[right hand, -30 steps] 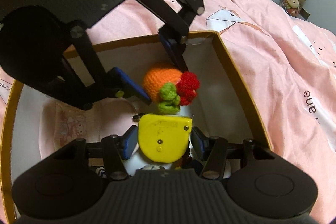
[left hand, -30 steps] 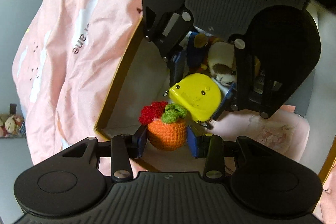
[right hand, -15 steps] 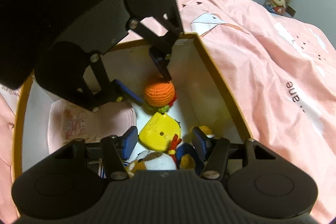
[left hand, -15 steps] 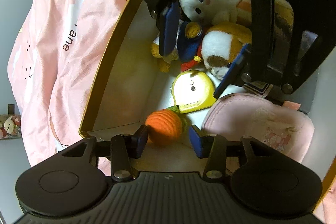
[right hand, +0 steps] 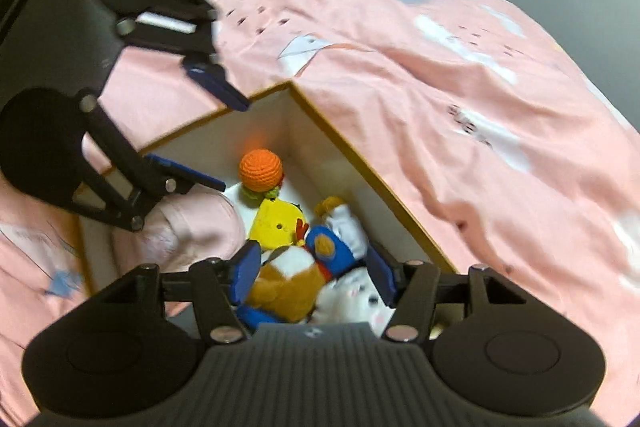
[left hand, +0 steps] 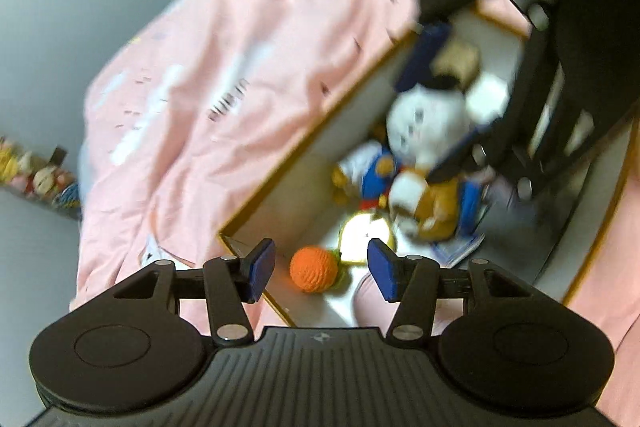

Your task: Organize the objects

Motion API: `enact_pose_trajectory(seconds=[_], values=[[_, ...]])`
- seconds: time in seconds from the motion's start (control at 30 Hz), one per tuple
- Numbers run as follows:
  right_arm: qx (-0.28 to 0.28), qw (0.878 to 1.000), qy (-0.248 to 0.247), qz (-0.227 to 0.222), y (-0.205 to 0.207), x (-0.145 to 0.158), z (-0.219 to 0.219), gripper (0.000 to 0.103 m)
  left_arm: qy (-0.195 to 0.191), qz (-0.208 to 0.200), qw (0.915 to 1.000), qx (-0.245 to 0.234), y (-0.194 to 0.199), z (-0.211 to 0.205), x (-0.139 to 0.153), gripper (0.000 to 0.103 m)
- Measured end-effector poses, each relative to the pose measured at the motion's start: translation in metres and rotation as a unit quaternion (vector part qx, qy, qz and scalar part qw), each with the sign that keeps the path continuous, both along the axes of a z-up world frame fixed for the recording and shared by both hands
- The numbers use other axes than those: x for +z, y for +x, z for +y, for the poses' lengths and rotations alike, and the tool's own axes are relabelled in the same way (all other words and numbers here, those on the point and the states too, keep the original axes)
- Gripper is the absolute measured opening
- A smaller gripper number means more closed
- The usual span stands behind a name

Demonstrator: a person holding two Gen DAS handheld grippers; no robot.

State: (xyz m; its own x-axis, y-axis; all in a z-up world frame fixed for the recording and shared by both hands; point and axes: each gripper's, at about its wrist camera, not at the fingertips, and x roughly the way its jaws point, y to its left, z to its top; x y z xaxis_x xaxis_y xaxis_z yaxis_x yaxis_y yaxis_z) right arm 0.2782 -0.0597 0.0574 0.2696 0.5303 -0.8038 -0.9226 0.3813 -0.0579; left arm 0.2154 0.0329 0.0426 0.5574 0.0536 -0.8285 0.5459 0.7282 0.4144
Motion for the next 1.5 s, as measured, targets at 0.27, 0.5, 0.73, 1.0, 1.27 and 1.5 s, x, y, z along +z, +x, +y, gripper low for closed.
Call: enact_pose_trajectory(seconds=[0.27, 0.5, 0.73, 1.0, 1.27, 1.5], values=[[-0.158, 0.986, 0.044, 0.015, -0.045, 0.043, -0.064, 0.073, -0.135, -0.098, 0.9781, 0.124, -0.055, -0.007, 0.059, 0.070], [-0.220, 0.967, 0.108, -0.064, -0.113, 0.072, -0.101, 0.091, -0.217, -0.182, 0.9376, 0.201, -0.101, -0.001, 0.085, 0.084], [-0.278, 0.939, 0.180, -0.095, -0.168, 0.071, -0.121, 0.093, -0.226, -0.231, 0.9087, 0.264, -0.145, -0.002, 0.077, 0.089], [-0.345, 0.910, 0.195, -0.120, -0.195, 0.038, -0.128, 0.095, -0.230, -0.204, 0.8987, 0.313, -0.169, -0.004, 0.040, 0.089], [-0.358, 0.907, 0.195, -0.106, -0.198, 0.009, -0.125, 0.096, -0.214, -0.186, 0.8975, 0.338, -0.170, -0.004, 0.016, 0.089], [-0.367, 0.905, 0.191, -0.097, -0.196, -0.002, -0.124, 0.096, -0.211, -0.175, 0.9016, 0.335, -0.171, -0.006, 0.009, 0.089]])
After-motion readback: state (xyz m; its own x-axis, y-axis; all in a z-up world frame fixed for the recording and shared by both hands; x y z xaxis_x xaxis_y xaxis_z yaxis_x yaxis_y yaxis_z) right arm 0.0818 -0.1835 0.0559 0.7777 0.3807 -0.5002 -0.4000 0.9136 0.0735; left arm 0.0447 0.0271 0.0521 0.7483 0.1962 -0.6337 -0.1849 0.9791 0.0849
